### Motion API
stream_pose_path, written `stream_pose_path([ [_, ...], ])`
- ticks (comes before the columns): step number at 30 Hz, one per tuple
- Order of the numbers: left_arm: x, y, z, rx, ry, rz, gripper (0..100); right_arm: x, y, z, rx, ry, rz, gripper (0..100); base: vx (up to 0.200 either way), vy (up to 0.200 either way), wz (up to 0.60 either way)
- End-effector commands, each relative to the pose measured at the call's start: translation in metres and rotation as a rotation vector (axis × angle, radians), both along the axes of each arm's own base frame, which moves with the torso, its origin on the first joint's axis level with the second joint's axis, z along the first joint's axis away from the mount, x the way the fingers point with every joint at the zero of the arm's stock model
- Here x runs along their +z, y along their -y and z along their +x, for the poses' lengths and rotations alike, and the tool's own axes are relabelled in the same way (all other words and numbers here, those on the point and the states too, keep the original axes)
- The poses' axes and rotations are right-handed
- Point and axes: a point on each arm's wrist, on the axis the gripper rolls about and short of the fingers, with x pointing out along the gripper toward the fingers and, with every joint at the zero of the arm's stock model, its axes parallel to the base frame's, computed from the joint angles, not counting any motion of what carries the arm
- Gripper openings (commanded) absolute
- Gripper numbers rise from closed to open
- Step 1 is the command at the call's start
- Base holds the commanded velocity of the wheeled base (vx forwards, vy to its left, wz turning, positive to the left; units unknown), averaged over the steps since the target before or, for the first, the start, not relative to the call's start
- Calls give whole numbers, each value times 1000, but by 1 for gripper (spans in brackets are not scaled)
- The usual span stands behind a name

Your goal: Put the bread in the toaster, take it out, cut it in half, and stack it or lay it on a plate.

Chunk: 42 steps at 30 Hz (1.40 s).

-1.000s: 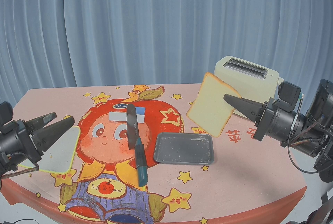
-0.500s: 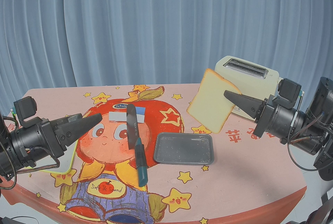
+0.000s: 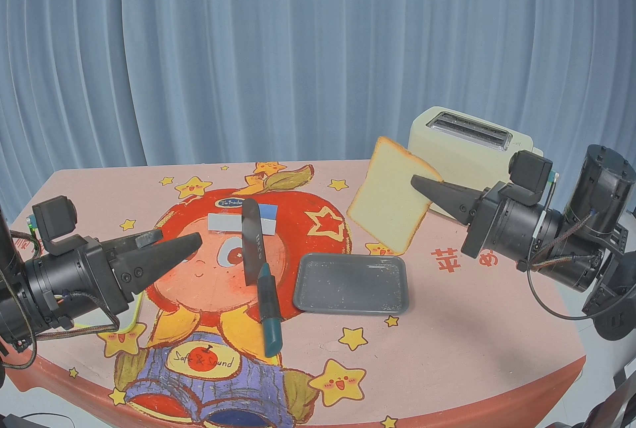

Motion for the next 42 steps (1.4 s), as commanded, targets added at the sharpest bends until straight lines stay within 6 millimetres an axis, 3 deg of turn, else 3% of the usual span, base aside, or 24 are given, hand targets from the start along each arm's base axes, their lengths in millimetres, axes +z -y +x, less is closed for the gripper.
stream_pose_path([
  [1, -3, -1, -2, 2, -5, 4, 100, -1, -1, 3, -5, 3, 7, 0, 0, 0, 0],
  [10, -3, -4, -8, 8, 5, 1, 100, -10, -8, 6, -8, 9, 13, 0, 0, 0, 0],
  [32, -1, -6, -8, 23, 22, 3, 100, -12, -10, 5, 0, 5, 9, 0, 0, 0, 0],
  [42, 3, -15, -20, 49, 109, 48, 100, -12, -10, 5, 0, 5, 7, 0, 0, 40, 0],
])
